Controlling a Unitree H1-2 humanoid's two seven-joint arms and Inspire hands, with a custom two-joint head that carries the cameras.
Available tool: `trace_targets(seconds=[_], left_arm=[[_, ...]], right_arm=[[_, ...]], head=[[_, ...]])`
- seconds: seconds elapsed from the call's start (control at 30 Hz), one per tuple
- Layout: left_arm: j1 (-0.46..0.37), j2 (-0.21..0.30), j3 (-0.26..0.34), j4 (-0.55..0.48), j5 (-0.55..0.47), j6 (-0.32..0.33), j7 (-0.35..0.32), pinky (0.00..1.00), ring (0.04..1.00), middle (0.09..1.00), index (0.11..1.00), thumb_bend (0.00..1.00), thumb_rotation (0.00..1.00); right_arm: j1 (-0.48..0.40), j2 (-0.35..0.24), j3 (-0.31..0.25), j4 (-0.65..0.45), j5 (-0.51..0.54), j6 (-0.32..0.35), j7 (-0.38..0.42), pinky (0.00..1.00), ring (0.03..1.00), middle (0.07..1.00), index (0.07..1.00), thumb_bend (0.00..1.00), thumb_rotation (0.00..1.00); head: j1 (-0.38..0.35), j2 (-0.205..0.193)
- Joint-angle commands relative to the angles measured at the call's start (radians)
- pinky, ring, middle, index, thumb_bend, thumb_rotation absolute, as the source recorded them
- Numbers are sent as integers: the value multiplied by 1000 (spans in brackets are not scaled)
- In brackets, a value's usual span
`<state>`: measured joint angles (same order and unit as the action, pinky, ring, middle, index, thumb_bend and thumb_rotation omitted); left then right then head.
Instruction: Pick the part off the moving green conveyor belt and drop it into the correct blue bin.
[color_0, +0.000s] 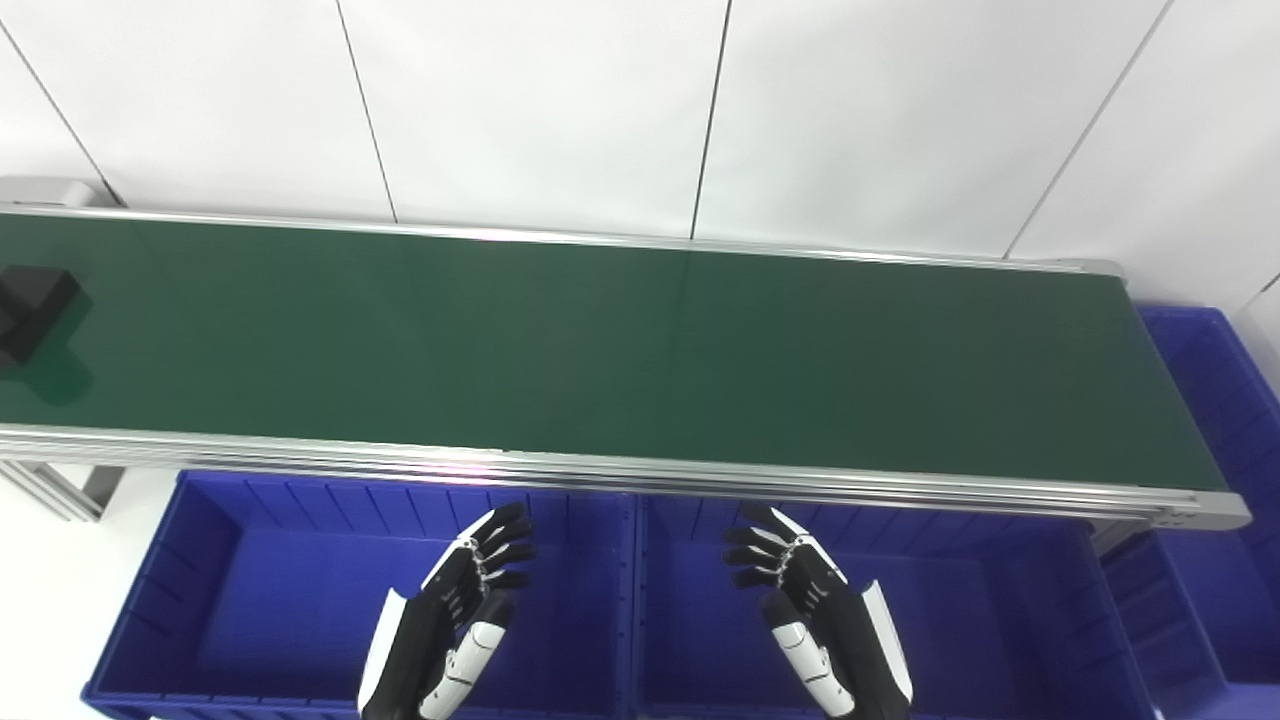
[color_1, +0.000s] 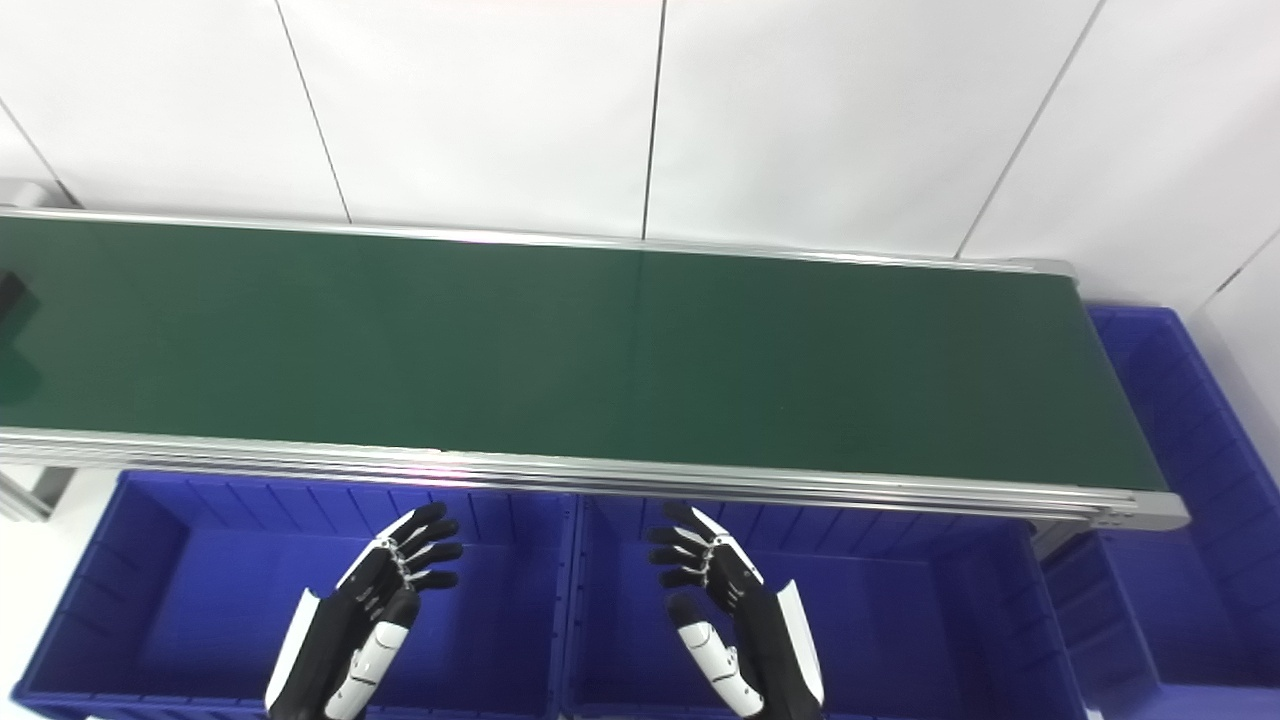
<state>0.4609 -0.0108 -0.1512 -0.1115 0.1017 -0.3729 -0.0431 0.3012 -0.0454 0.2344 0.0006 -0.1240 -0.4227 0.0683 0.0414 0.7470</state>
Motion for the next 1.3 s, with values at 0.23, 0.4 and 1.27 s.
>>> trace_targets(seconds=[0.23,0.4,1.27], left_arm=[[-12,-8,-4,-1,0,-45,9,685,765,822,856,657,821],[-11,-9,-4,3,7,-50,12,686,763,819,857,676,828],[-60,2,-28,142,-1,-96,50,619,700,755,795,651,708]], right_arm=[[-8,6,-3,-9,13,-10,9,635,711,761,839,508,797],[-10,3,-4,-3,18,-19,11,638,712,762,843,514,803],[-53,-23,23,145,26,-47,-53,616,704,758,839,424,827]], head=[[1,-2],[7,-6],[257,-305]])
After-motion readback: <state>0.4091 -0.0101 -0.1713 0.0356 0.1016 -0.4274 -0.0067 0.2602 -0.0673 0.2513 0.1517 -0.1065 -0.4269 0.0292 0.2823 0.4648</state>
